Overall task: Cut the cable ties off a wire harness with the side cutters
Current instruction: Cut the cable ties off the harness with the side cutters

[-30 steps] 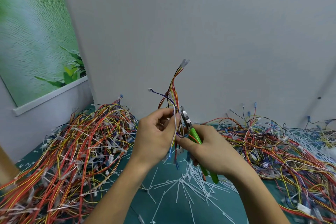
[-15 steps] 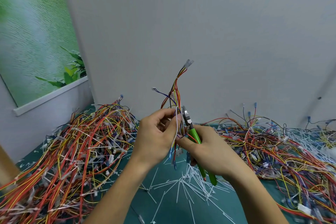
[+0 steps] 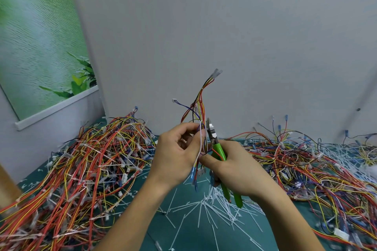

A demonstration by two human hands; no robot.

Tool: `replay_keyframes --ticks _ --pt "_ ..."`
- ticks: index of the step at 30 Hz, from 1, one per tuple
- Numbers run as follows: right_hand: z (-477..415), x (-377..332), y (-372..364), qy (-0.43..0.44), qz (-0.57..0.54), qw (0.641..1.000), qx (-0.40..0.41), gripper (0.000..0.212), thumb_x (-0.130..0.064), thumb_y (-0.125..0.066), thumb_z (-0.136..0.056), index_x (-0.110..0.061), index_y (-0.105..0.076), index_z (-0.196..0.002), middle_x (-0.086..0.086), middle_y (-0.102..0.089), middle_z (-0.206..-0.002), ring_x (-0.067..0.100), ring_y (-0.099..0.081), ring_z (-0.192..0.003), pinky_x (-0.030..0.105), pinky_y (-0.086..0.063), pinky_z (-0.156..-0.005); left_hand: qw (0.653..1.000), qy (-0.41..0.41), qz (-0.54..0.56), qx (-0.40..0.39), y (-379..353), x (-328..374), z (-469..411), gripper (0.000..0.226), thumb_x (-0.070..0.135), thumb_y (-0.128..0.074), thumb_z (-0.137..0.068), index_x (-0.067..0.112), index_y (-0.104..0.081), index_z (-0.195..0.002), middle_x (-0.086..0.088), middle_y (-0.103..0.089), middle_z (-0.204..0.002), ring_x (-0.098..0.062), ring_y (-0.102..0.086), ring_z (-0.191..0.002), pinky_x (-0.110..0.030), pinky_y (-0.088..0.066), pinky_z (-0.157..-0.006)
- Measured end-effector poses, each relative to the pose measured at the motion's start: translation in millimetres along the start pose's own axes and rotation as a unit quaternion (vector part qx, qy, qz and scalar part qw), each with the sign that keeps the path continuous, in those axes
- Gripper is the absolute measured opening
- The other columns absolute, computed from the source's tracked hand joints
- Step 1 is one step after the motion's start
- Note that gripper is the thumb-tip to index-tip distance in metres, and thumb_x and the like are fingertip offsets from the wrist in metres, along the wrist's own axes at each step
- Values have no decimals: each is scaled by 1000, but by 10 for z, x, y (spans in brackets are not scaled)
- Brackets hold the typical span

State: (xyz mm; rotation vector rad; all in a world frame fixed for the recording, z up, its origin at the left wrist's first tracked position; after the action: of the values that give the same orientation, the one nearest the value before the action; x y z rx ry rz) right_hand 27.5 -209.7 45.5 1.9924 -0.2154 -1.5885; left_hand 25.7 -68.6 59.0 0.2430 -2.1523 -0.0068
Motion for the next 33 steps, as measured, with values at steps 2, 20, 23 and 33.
replay_keyframes --ticks 2,20,23,33 --pt "1 -9 5 3 6 1000 -2 33 -37 -67 -96 -5 -63 -94 3 -59 -63 13 -62 -51 42 -58 -58 1000 5 -5 1 1 -22 -1 11 20 -70 -95 20 -75 -104 -3 -72 -80 -6 -61 -66 -17 -52 -58" --pt "14 54 86 -25 -28 999 7 38 -46 -74 -92 -12 -64 -78 1 -58 -51 21 -58 -42 33 -50 -47 998 43 50 3 -9 -171 -40 4 25 -71 -93 26 -74 -96 3 -77 -92 -15 -72 -87 -23 -58 -76" --pt "24 52 99 -30 -45 998 12 40 -45 -76 -91 -9 -65 -78 5 -55 -52 22 -57 -43 33 -51 -49 998 44 50 -10 -16 -159 -52 5 20 -68 -96 22 -71 -99 9 -74 -81 -3 -67 -73 -15 -52 -66" --pt "94 132 625 -2 -177 983 42 41 -52 -88 -72 -29 -78 -104 2 -60 -71 20 -61 -69 37 -59 -72 976 142 160 49 528 -226 -236 12 14 -62 -98 5 -70 -95 -7 -53 -73 -16 -48 -61 -26 -42 -56"
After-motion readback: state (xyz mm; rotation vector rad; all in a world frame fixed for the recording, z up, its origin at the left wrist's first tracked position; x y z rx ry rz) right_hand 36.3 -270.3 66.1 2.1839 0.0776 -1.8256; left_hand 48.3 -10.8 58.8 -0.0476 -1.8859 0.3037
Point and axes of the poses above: each hand's wrist, its own z-axis away from the middle knuckle, its own y-axis out of the back of the hand, x = y × z, the point moved 7 cm from there along -z, towards the middle knuckle
